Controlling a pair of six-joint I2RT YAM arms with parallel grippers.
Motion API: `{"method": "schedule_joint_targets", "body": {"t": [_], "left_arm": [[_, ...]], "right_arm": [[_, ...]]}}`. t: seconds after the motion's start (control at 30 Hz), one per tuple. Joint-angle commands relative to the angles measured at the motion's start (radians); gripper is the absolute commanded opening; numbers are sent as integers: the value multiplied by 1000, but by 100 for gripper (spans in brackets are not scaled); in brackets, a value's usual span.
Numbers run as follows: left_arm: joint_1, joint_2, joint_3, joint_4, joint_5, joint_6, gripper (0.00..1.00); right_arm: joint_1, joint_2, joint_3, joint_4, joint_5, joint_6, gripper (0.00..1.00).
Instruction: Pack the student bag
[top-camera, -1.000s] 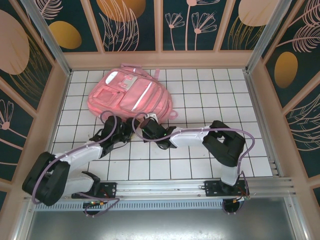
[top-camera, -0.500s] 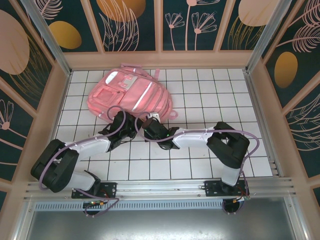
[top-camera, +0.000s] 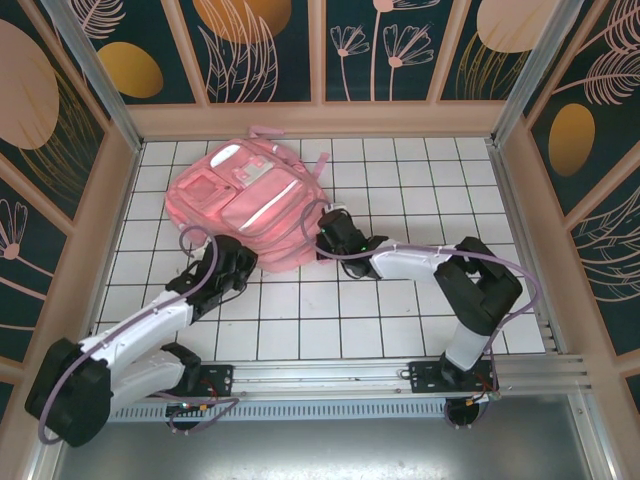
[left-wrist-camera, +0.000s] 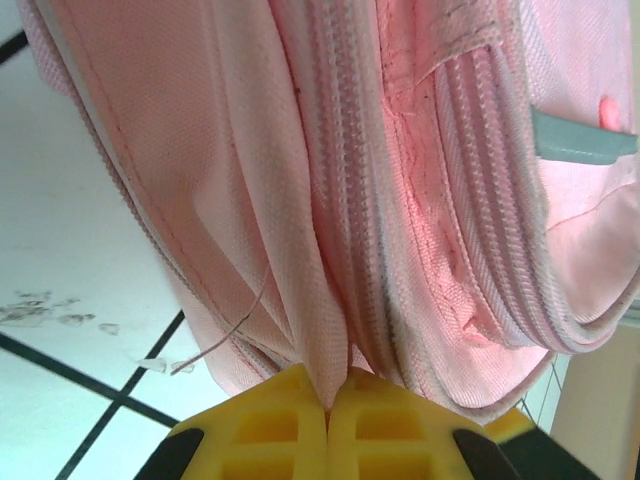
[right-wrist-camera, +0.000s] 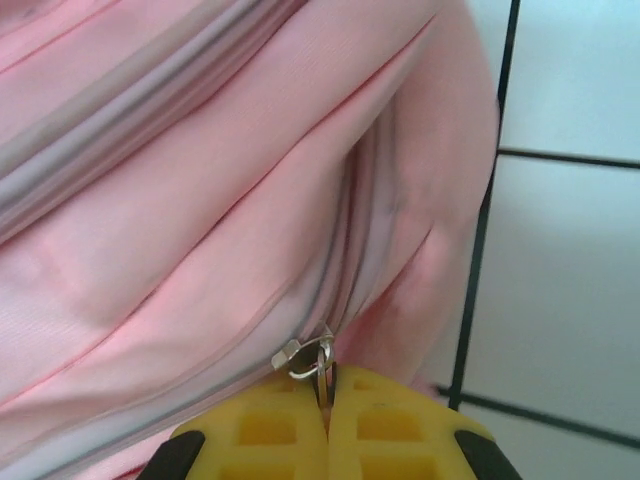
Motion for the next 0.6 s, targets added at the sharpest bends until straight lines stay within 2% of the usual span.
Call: {"method": "schedule_joint_targets", "body": {"t": [0.0, 0.1, 0.2, 0.33, 0.47, 0.57], "left_arm": [[67, -87, -44, -178, -116, 50, 0], [154, -126, -46, -210, -67, 131, 0], [237, -113, -7, -252, -28, 217, 0], [351, -59, 58, -297, -11, 331, 0], [480, 51, 111, -274, 35, 443, 0], [539, 146, 159, -229, 49, 509, 0]], "right_arm": [[-97, 55, 32, -20, 70, -80, 0], [-114, 83, 73, -23, 34, -111, 0], [-78, 83, 90, -25, -17, -129, 0], [30, 88, 94, -37, -15, -117, 0], [159, 102, 109, -33, -44, -62, 0], [249, 133, 142, -26, -78, -17, 0]]}}
